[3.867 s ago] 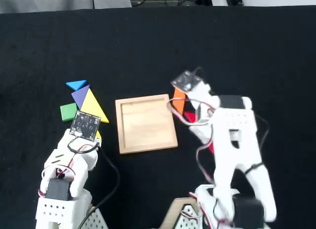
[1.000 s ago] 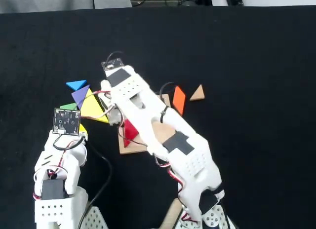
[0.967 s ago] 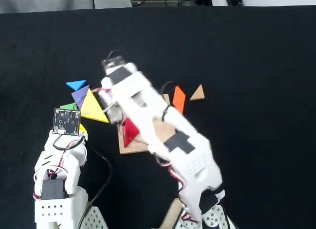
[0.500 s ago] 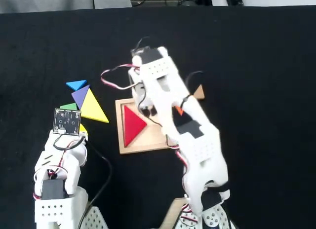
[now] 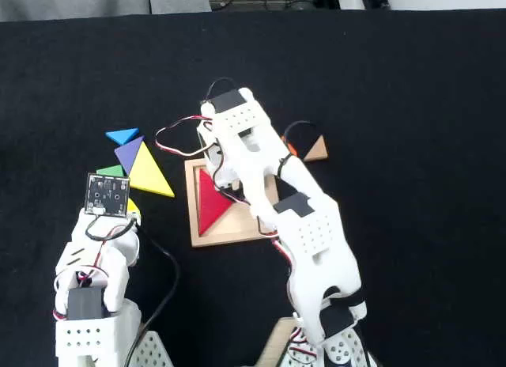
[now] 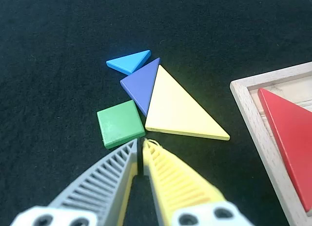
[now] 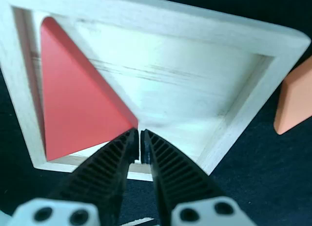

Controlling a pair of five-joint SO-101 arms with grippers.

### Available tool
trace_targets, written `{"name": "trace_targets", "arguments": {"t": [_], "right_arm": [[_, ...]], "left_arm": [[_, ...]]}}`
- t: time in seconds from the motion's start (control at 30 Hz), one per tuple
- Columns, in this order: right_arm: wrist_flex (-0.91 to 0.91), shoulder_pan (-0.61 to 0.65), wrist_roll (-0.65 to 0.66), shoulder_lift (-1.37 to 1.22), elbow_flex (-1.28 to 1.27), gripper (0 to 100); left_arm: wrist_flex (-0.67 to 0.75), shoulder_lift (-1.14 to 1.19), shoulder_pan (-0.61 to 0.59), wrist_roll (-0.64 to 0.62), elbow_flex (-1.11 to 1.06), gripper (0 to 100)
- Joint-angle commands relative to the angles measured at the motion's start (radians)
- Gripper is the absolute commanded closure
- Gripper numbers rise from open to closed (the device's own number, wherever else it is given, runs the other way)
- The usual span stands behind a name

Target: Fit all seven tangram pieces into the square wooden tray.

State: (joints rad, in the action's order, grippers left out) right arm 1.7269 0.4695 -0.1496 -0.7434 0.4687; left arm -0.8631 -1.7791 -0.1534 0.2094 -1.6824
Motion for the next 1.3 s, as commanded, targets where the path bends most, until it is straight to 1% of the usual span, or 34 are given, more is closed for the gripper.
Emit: {"name": "trace_targets", "arguments": {"t": [0.0, 0.37, 0.5, 0.63, 0.73, 0.87, 0.93, 1.0, 1.07, 1.17, 1.27], "right_arm": [[-0.012, 0.015, 0.006, 0.010, 0.002, 98.8], [-0.032, 0.035, 0.008, 0.012, 0.051, 98.8], [0.002, 0.044, 0.008, 0.030, 0.082, 98.8], [0.031, 0.040, 0.011, 0.122, 0.101, 98.8], [0.032, 0.040, 0.066, 0.254, 0.065, 98.8], [0.032, 0.037, 0.147, 0.484, -0.030, 98.8], [0.032, 0.014, 0.198, 0.613, -0.101, 98.8], [0.025, -0.018, 0.244, 0.736, -0.174, 98.8], [-0.003, -0.077, 0.281, 0.846, -0.271, 98.8], [-0.112, -0.176, 0.292, 0.970, -0.484, 98.8], [-0.316, -0.255, 0.288, 1.047, -0.740, 98.7]], "left_arm": [[0.018, -0.006, 0.010, -0.006, -0.019, 97], [0.018, -0.006, 0.010, -0.006, -0.019, 97], [0.017, -0.006, 0.010, -0.006, -0.019, 97], [0.017, -0.006, 0.010, -0.006, -0.019, 97], [0.017, -0.006, 0.010, -0.006, -0.019, 97], [0.017, -0.006, 0.010, -0.006, -0.019, 97], [0.017, -0.006, 0.010, -0.006, -0.019, 97], [0.017, -0.006, 0.010, -0.006, -0.019, 97], [0.017, -0.006, 0.010, -0.006, -0.019, 97], [0.020, -0.006, 0.002, -0.011, -0.019, 97], [0.015, -0.006, -0.015, -0.011, -0.001, 97]]}}
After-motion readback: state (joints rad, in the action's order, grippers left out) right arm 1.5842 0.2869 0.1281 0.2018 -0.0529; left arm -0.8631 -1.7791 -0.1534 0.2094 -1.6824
